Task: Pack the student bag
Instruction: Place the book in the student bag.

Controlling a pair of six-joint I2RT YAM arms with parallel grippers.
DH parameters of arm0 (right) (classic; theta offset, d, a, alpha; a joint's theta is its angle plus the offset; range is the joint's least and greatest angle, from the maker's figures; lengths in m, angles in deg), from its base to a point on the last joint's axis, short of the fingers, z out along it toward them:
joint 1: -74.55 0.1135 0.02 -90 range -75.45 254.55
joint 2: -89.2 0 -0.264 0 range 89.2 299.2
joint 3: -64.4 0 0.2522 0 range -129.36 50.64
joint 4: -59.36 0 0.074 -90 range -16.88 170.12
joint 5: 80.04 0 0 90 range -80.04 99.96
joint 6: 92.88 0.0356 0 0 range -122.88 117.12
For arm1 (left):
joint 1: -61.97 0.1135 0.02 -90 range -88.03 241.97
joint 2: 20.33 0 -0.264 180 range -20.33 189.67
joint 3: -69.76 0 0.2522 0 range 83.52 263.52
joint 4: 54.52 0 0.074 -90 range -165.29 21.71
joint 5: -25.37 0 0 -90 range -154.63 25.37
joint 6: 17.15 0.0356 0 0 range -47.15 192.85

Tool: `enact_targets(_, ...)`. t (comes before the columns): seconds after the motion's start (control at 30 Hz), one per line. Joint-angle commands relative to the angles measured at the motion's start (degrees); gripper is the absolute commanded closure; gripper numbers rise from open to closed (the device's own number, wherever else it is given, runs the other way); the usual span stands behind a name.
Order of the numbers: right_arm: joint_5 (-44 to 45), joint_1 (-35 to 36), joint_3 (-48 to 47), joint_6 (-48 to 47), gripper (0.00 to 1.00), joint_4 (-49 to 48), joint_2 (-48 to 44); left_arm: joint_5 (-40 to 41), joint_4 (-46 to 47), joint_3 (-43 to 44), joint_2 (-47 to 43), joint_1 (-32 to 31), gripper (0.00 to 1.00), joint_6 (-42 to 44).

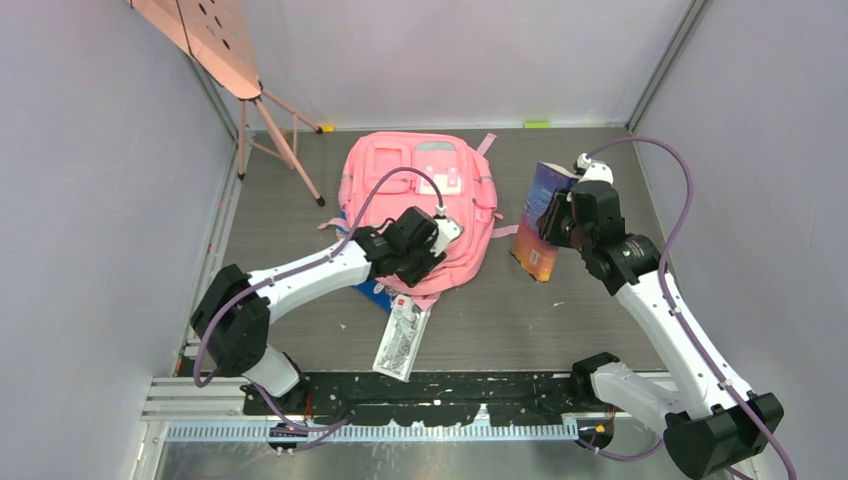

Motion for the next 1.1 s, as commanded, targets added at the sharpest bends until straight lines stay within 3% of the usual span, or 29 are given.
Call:
enact_targets(0.0,-0.1,0.3,-1.5,0.6,1.0,-9.2,-3.5,4.3,0.9,0.3,2.2,-3.0,0.59,1.0)
enact_targets(0.13,0.0,0.3,-0.9,1.1,0.99,-9.1,-4.3,5.3,0.7,1.0,4.3,-3.6,0.62,0.5)
enact_targets(0.3,-1.3,0.3,0.1,2.8,1.0,-8.8,-6.1,8.3,-0.1,2.6,4.5,-3.7,0.98,-0.5)
enact_targets(0.33,-2.1,0.2,0.1,3.3,1.0,-8.3,-6.2,9.1,-0.1,3.1,3.8,-3.7,1.0,-0.8)
enact_targets(0.53,-9.1,0.3,0.7,7.9,1.0,-4.4,-7.5,16.4,2.1,8.3,-2.5,-3.8,1.0,0.4)
enact_targets(0.77,-26.9,0.3,5.1,16.0,1.0,-6.7,-10.7,19.8,1.1,17.4,-3.5,-3.5,1.0,1.6)
enact_targets(0.97,-41.4,1.4,9.1,21.6,0.99,-11.6,-9.5,20.2,6.2,16.2,-5.9,-2.1,1.0,0.2)
enact_targets(1.07,-42.6,5.2,11.7,25.2,1.0,-17.2,-7.9,18.4,8.6,14.4,-7.8,-1.5,1.0,-0.8)
